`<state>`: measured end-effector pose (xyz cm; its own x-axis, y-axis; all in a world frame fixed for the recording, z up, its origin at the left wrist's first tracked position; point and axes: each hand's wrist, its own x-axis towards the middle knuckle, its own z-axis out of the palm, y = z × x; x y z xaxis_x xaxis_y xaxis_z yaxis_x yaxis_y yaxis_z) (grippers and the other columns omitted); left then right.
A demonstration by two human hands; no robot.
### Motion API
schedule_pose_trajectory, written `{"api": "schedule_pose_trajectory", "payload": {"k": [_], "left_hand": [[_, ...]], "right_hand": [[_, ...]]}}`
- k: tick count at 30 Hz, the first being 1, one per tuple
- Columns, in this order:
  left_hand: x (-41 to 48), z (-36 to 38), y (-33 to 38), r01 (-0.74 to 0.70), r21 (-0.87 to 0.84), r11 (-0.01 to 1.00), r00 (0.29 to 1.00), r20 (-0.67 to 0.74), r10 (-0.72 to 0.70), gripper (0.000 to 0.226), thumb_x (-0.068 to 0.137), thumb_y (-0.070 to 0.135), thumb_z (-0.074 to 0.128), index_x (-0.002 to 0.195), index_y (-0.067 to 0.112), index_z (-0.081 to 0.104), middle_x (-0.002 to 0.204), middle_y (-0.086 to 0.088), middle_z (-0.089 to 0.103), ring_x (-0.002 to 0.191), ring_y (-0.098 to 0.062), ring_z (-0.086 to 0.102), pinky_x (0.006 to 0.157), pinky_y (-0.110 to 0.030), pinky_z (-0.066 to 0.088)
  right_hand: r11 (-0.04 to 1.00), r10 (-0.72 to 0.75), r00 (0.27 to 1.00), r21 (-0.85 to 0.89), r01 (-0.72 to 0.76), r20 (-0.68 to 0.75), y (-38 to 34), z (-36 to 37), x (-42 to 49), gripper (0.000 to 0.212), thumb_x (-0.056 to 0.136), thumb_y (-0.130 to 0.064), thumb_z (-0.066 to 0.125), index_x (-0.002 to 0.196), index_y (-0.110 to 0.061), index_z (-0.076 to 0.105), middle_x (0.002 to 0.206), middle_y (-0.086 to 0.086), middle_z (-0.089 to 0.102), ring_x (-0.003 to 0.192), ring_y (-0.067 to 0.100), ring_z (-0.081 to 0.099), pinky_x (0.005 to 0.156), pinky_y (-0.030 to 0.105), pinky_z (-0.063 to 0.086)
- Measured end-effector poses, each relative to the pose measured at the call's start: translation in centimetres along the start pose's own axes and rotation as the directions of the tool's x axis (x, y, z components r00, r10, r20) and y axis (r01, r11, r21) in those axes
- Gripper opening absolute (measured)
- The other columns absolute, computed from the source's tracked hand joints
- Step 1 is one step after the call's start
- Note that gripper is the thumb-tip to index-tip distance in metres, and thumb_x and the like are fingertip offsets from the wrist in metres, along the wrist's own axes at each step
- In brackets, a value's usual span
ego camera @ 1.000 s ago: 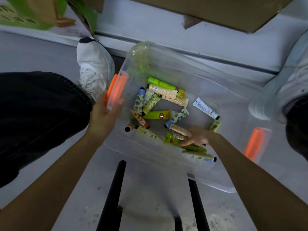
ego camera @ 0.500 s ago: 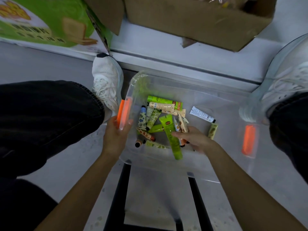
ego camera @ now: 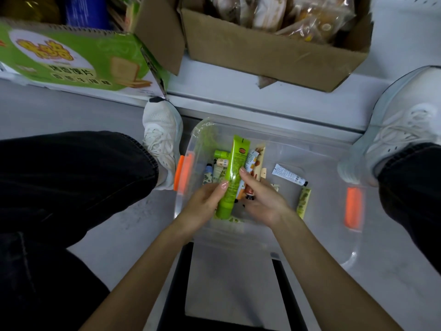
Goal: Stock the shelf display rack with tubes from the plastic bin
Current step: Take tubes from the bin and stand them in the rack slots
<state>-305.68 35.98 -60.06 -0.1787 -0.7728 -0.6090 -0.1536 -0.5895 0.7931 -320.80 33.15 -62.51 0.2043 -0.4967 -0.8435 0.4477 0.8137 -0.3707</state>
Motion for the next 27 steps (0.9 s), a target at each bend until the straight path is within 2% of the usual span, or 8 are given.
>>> {"api": "schedule_pose_trajectory", "payload": {"k": [2,5,8,13,17,20,24,27], "left_hand": [[-0.3,0.0,0.0,0.12,-0.126,0.985,0.989,0.107,-0.106,0.051,0.082,0.06,0.045,0.109,0.024,0.068,0.104,0.001,0.074,0.1,-0.01,0.068,0.087,-0.03,0.053],[-0.6,0.3,0.6,0.228,-0.279,0.933,0.967,0.177,-0.183,0.06,0.074,0.06,0.05,0.115,0.018,0.065,0.108,-0.007,0.072,0.1,-0.018,0.069,0.083,-0.037,0.057],[-0.8,0.6,1.3,0.228,-0.214,0.95,0.968,0.159,-0.197,0.066,0.071,0.058,0.054,0.117,0.011,0.062,0.101,-0.007,0.071,0.084,-0.017,0.07,0.075,-0.036,0.059],[-0.4,1.0,1.6,0.219,-0.234,0.947,0.975,0.087,-0.204,0.05,0.079,0.046,0.06,0.114,0.01,0.062,0.087,-0.008,0.069,0.076,-0.02,0.069,0.077,-0.037,0.06],[-0.2,0.9,1.9,0.23,-0.301,0.925,0.973,0.068,-0.219,0.039,0.075,0.04,0.063,0.103,0.012,0.064,0.075,-0.008,0.068,0.063,-0.018,0.069,0.068,-0.035,0.061],[-0.2,0.5,2.0,0.228,-0.325,0.918,0.974,0.083,-0.213,0.033,0.082,0.03,0.065,0.107,0.008,0.065,0.067,-0.005,0.065,0.056,-0.016,0.065,0.066,-0.035,0.061],[-0.2,0.0,2.1,0.246,-0.363,0.899,0.969,0.082,-0.233,0.032,0.088,0.024,0.063,0.113,0.004,0.063,0.071,-0.009,0.067,0.063,-0.021,0.068,0.062,-0.033,0.06],[-0.2,-0.2,1.9,0.24,-0.38,0.893,0.971,0.115,-0.211,0.029,0.091,0.023,0.06,0.117,0.011,0.063,0.096,-0.013,0.073,0.084,-0.027,0.073,0.066,-0.034,0.06]], "right_hand": [[1.0,-0.024,0.999,0.021,0.023,0.035,-0.3,0.3,-0.5,0.068,0.059,-0.026,0.08,0.122,-0.01,0.059,0.11,0.01,0.071,0.102,0.022,0.067,0.091,0.036,0.051],[0.999,-0.044,0.995,-0.006,0.045,0.084,-0.2,0.4,-0.8,0.05,0.067,-0.024,0.074,0.112,-0.008,0.064,0.105,0.012,0.072,0.094,0.024,0.07,0.074,0.035,0.057],[0.998,-0.028,0.998,-0.048,0.031,0.062,-0.2,0.3,-0.8,0.049,0.063,-0.032,0.076,0.107,-0.013,0.066,0.105,0.009,0.072,0.1,0.024,0.067,0.084,0.035,0.051],[0.997,-0.031,0.994,-0.072,0.038,0.103,-0.4,0.6,-1.1,0.041,0.068,-0.033,0.072,0.103,-0.012,0.064,0.085,0.007,0.071,0.071,0.017,0.068,0.055,0.024,0.051],[0.992,-0.025,0.982,-0.115,0.047,0.185,-0.6,0.9,-1.3,0.047,0.071,-0.04,0.067,0.109,-0.013,0.064,0.091,0.009,0.068,0.068,0.018,0.064,0.063,0.031,0.048],[0.99,0.014,0.964,-0.136,0.023,0.267,-0.7,0.8,-1.4,0.05,0.077,-0.043,0.06,0.114,-0.01,0.06,0.087,0.009,0.065,0.063,0.017,0.061,0.065,0.034,0.046],[0.972,-0.052,0.976,-0.212,0.097,0.21,-0.9,1.1,-1.1,0.055,0.074,-0.046,0.06,0.113,-0.007,0.059,0.104,0.013,0.068,0.095,0.025,0.065,0.09,0.036,0.047],[0.968,-0.096,0.976,-0.211,0.137,0.193,-1.1,1.2,-0.7,0.064,0.074,-0.051,0.061,0.123,-0.009,0.058,0.118,0.01,0.067,0.115,0.024,0.06,0.104,0.038,0.04]]}}
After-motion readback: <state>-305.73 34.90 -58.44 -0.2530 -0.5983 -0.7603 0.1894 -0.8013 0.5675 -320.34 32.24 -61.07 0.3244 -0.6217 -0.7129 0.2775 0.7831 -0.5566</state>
